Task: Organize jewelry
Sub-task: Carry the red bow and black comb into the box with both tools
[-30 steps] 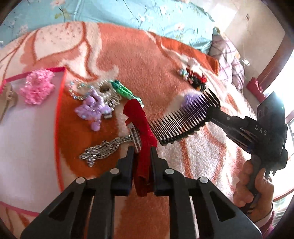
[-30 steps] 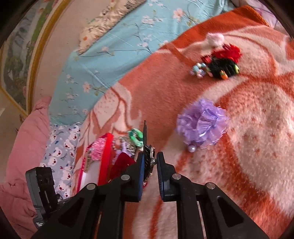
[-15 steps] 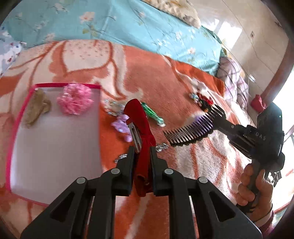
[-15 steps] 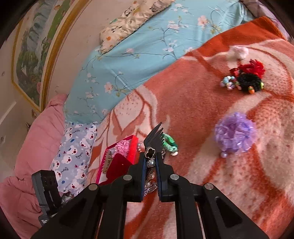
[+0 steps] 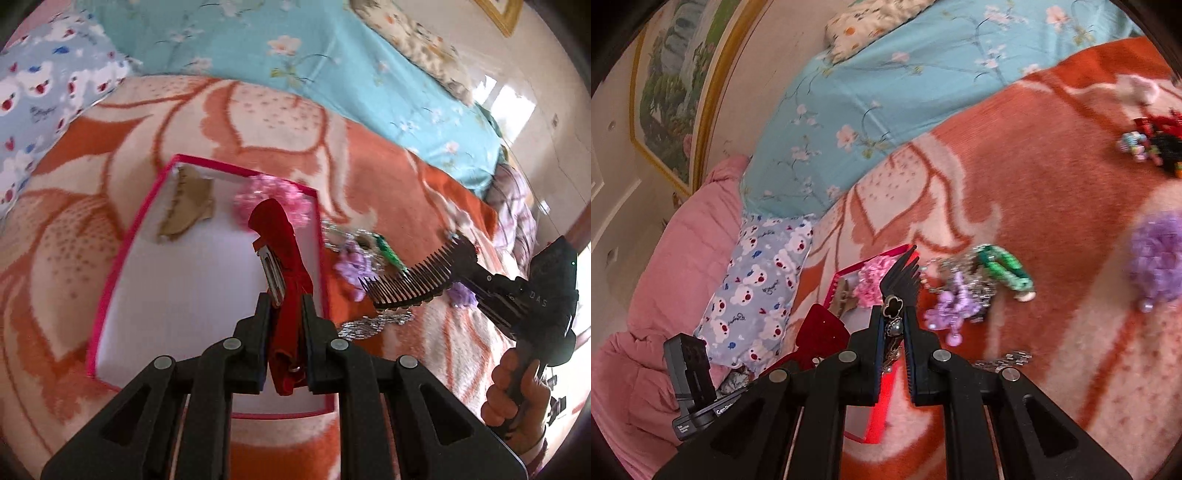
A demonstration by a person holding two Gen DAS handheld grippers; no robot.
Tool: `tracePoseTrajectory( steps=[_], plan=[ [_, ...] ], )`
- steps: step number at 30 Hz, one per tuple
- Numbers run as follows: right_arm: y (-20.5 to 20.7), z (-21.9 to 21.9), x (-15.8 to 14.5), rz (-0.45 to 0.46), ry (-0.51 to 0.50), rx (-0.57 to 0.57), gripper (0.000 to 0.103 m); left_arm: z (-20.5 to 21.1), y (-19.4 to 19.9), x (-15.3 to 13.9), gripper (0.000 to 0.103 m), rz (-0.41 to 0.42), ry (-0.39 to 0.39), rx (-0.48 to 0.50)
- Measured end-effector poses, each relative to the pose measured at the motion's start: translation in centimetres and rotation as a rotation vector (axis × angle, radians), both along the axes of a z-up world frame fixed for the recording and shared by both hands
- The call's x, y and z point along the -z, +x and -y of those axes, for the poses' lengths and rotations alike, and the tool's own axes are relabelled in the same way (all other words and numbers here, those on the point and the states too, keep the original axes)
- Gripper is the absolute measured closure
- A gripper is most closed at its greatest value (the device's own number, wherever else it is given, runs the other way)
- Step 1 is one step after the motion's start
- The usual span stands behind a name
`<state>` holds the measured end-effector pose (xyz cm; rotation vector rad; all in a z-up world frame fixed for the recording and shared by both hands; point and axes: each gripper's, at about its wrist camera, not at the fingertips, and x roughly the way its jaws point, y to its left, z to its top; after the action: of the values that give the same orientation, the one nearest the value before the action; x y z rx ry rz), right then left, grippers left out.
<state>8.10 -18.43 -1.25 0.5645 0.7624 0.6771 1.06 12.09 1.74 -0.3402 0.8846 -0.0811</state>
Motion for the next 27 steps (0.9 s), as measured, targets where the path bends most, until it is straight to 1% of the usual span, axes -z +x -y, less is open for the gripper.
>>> tracePoseTrajectory(
  steps=[10, 19, 27],
  plan=[
    [2.8, -5.4, 0.9, 0.004, -0.005, -0.092, 0.094, -4.0, 0.1, 2.0, 0.091, -0.043, -0.029, -0.085],
    [5.7, -9.1, 2.0, -0.007, 0.018, -0.140, 0.094, -5.5, 0.9, 3.4, 0.091, -0.068, -0.058, -0.115],
    [7.6, -12.5, 3.8, -0.037, -0.015, -0.210, 0.094, -7.2, 2.1, 5.2, 0.091, -0.097, -0.094, -0.152]
  ],
)
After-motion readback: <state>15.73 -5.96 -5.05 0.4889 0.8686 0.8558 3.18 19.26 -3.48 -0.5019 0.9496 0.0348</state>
